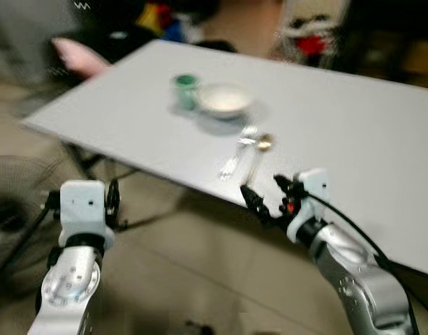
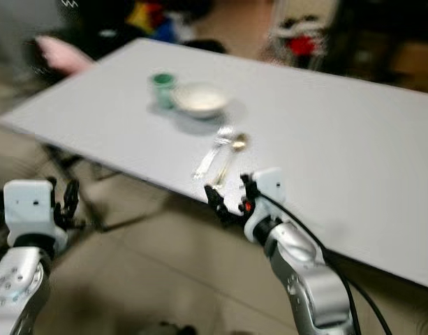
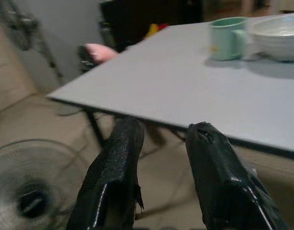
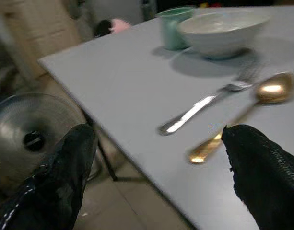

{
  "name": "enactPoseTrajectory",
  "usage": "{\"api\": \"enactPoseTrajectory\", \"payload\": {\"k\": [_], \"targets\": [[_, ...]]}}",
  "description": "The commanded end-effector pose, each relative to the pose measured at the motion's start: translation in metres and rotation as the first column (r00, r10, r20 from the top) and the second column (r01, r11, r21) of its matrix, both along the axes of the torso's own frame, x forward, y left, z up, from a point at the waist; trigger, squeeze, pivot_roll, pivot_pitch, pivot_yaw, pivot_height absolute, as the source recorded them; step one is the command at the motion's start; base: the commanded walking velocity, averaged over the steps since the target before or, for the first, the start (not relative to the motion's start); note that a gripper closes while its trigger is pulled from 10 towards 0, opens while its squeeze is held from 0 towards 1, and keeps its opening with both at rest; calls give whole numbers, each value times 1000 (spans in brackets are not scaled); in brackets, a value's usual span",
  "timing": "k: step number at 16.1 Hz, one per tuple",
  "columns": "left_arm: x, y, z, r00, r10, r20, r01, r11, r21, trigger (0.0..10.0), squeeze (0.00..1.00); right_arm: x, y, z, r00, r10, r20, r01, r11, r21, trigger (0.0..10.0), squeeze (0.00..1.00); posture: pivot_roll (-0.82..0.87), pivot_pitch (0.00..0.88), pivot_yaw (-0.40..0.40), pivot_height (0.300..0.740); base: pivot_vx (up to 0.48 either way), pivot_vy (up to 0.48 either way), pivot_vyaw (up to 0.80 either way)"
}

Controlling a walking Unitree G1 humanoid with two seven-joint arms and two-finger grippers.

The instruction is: Setting the table

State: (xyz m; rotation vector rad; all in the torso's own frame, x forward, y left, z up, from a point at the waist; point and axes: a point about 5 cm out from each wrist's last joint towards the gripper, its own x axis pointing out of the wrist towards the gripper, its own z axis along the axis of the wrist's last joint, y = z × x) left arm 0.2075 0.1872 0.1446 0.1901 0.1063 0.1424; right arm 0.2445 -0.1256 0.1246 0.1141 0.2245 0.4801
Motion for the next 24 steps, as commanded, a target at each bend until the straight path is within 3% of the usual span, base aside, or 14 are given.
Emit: {"api": "enactPoseTrajectory", "payload": {"k": [1, 8, 16, 18, 19, 24], "targets": [[-3, 2, 3, 1000, 12, 5, -12, 1000, 14, 10000, 0, 3, 6, 4, 1000, 20, 19, -20, 1000, 11, 10000, 0, -44, 0, 43, 740, 0, 352, 800], [-13, -4, 1, 999, 29, -18, -29, 1000, 8, 10000, 0, 13, 10, 5, 987, 157, 25, -157, 988, -6, 10000, 0, 3, 0, 8, 740, 0, 355, 800], [-14, -4, 4, 999, 50, -19, -49, 999, 13, 10000, 0, 16, 16, 3, 982, 190, 22, -190, 982, 15, 10000, 0, 21, 0, 2, 740, 0, 305, 800], [-10, -4, 10, 999, 38, 9, -38, 999, 18, 10000, 0, 24, 11, 4, 995, 99, 31, -100, 994, 35, 10000, 0, 26, 0, 1, 740, 0, 0, 800], [-8, -4, 12, 999, 31, 16, -31, 999, 13, 10000, 0, 31, 3, 3, 1000, -25, 12, 24, 996, 83, 10000, 0, 20, 0, 8, 740, 0, 0, 0], [7, -6, 18, 997, -55, 49, 54, 998, 34, 10000, 0, 45, -3, 9, 993, -110, 32, 107, 990, 87, 10000, 0, -3, 0, 31, 740, 0, 0, 0]]}}
